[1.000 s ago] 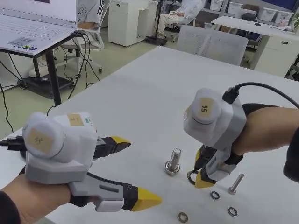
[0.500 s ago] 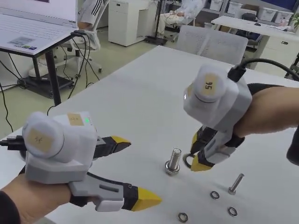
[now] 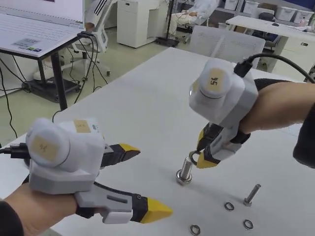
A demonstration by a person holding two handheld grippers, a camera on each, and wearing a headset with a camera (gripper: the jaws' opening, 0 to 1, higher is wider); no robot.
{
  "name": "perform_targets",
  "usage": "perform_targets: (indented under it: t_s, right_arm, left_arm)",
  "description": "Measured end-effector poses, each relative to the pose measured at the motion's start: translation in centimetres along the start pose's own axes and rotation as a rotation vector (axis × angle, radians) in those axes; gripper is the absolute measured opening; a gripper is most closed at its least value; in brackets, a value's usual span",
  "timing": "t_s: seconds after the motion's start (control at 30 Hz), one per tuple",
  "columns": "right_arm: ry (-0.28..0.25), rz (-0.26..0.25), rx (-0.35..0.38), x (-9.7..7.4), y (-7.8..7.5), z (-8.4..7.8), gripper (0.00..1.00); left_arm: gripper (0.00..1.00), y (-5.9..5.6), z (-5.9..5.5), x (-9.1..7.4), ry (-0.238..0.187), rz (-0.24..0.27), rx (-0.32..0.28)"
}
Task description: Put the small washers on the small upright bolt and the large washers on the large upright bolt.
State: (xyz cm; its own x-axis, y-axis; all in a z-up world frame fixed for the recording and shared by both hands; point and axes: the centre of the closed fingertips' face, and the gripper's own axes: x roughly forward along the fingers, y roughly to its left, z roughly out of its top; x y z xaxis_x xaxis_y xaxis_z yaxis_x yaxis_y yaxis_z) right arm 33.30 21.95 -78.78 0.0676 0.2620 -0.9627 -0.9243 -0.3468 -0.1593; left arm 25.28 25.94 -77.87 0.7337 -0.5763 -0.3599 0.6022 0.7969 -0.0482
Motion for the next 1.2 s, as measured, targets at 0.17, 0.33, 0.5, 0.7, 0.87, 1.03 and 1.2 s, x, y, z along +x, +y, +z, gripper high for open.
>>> perform_targets:
  t_s: [0.17,0.33,0.5,0.7,0.87,1.03,1.2]
  right_arm:
    - [-0.002,-0.001,-0.008,0.4,-0.3,0.3,0.24]
    - [-0.003,0.007,-0.007,0.9,-0.5,0.6,0.24]
    - [0.004,0.013,-0.013,1.4,-0.5,0.6,0.24]
    - [0.015,0.025,-0.017,2.0,-0.5,0.6,0.24]
    - [0.02,0.031,-0.016,2.3,-0.5,0.5,0.24]
    - [0.024,0.034,-0.016,2.5,-0.5,0.3,0.24]
    - [0.033,0.04,-0.016,2.8,-0.4,0.1,0.24]
  left_arm:
    - [0.8,0.0,-0.1,0.0,0.003,0.001,-0.001]
    - [0.8,0.0,-0.2,0.0,0.007,-0.002,-0.003]
    - [0.8,0.0,-0.2,0.0,0.005,0.0,-0.004]
    - [0.8,0.0,-0.2,-0.1,0.004,0.0,-0.005]
    - [0.8,0.0,-0.3,-0.1,0.004,-0.001,-0.007]
    - [0.8,-0.1,-0.4,-0.1,0.006,-0.002,-0.008]
    - [0.8,-0.1,-0.4,-0.1,0.005,0.0,-0.009]
